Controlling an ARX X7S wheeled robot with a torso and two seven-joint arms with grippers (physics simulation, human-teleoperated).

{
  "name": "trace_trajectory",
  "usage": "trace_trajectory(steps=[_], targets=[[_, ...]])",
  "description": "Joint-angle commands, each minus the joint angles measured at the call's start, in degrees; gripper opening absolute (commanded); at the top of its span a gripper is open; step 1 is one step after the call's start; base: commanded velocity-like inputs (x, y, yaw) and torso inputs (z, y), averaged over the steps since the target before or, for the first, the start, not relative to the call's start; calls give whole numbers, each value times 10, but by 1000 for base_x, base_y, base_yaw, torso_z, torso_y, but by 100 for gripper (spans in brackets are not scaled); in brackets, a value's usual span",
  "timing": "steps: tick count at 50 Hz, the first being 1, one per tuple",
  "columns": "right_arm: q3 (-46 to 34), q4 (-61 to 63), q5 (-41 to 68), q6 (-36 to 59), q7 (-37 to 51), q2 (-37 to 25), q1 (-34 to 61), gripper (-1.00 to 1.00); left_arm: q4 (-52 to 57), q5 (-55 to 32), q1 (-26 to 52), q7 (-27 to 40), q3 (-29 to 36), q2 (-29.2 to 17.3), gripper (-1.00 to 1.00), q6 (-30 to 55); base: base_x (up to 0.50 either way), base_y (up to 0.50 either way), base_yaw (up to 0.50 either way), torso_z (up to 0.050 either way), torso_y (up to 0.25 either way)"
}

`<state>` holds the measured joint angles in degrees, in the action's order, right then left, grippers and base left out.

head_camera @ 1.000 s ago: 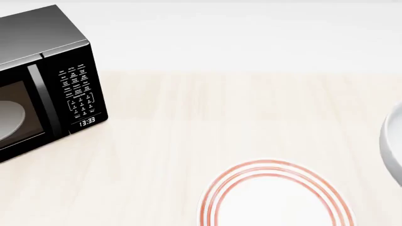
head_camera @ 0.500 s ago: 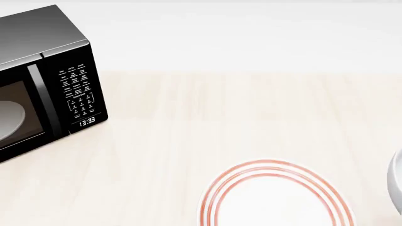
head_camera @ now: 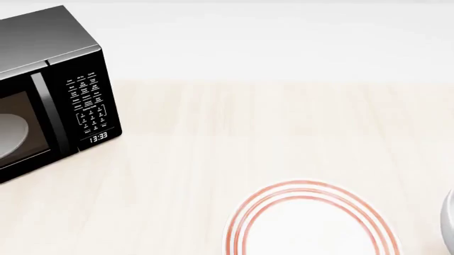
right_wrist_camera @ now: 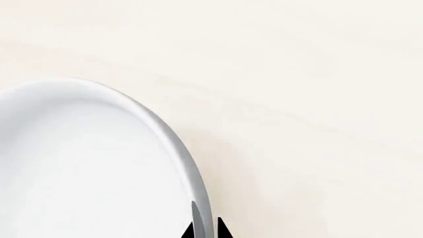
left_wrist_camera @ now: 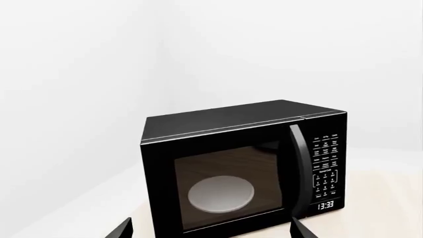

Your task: Put the white bowl to the right of the plate.

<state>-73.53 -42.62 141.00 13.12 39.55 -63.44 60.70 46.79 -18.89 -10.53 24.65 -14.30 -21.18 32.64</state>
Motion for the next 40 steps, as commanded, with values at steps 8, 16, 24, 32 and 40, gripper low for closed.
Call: trace_trajectory(steps=[8,16,24,32,40], targets=[[3,-45,-21,10,-28,21,2,-100,3,0,-6,2,2,-3,100,-4,0,0,0,0,1],[6,-46,-20,6,-28,23,0,-100,3,-1,-6,4,3,-3,100,-5,0,0,0,0,0],[4,-46,-35,0,-35,24,5,100,3,-3,-8,4,3,-4,100,-7,0,0,0,0,0],[8,13,-55,-28,-24,1,10,100,6,-6,-12,4,0,-6,100,-9,0,0,0,0,0],[19,193,-141,-109,37,-78,36,100,6,-6,-11,6,2,-7,100,-9,0,0,0,0,0]])
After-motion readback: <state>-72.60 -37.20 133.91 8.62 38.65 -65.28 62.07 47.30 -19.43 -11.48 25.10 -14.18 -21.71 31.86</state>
